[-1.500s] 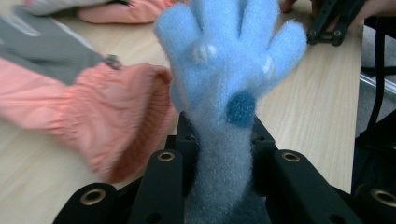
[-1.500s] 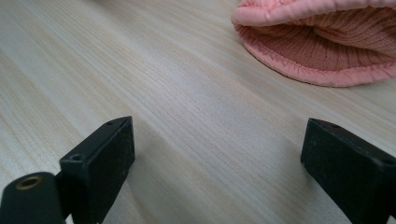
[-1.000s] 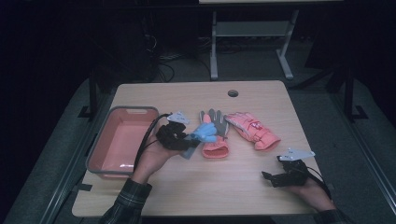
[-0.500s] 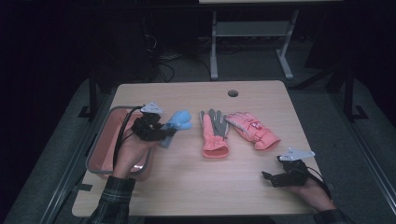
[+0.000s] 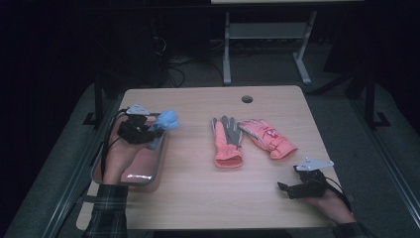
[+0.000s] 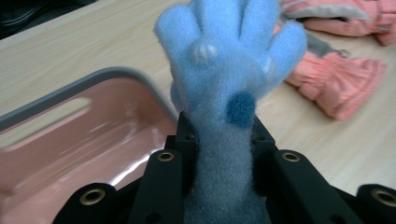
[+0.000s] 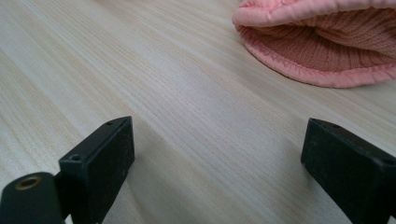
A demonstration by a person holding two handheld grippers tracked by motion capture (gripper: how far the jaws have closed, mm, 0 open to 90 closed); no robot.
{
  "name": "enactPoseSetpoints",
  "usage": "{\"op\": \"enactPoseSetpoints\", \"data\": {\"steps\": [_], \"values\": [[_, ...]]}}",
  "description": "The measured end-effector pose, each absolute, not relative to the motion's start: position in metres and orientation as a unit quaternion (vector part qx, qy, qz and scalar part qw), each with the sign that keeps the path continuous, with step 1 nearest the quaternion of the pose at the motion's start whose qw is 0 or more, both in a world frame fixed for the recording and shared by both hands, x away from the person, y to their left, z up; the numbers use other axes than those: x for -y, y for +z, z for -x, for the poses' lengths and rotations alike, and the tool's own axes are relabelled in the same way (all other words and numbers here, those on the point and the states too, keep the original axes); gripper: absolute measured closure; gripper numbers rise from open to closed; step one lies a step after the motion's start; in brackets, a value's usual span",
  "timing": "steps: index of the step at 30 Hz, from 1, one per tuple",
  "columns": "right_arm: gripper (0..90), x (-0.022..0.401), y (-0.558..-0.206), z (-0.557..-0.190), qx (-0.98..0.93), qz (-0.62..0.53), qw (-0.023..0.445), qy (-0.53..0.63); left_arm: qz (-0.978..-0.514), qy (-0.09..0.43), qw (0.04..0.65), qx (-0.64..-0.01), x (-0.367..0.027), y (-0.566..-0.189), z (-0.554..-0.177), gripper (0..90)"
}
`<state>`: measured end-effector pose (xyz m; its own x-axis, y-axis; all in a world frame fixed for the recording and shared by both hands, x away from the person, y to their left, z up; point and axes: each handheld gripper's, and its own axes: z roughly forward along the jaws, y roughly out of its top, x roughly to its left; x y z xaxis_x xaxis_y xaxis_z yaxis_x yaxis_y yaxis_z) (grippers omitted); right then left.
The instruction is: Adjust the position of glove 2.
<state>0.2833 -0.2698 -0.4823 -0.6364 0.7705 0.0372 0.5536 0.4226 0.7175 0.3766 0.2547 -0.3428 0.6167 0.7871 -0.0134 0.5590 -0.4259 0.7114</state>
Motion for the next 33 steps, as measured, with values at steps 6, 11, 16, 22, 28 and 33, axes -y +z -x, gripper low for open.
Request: {"op": "enactPoseSetpoints", "data": {"steps": [6, 11, 16, 22, 28, 33], "values": [[9.0, 0.270, -0.482, -0.283, -0.830, -0.399, 0.151, 0.360, -0.827, 0.173, 0.324, -0.425, -0.275, -0.357, -0.392, 72.2], [9.0, 0.270, -0.482, -0.283, -0.830, -0.399, 0.151, 0.360, -0.826, 0.167, 0.302, -0.445, -0.288, -0.376, -0.406, 72.0], [9.0, 0.270, -0.482, -0.283, -0.830, -0.399, 0.151, 0.360, -0.829, 0.155, 0.281, -0.459, -0.294, -0.399, -0.417, 71.7], [9.0, 0.270, -0.482, -0.283, -0.830, -0.399, 0.151, 0.360, -0.837, 0.135, 0.255, -0.465, -0.294, -0.420, -0.425, 71.0], [9.0, 0.270, -0.482, -0.283, -0.830, -0.399, 0.151, 0.360, -0.845, 0.119, 0.233, -0.466, -0.291, -0.430, -0.429, 69.0], [9.0, 0.270, -0.482, -0.283, -0.830, -0.399, 0.151, 0.360, -0.849, 0.112, 0.217, -0.468, -0.290, -0.435, -0.430, 58.4]]}}
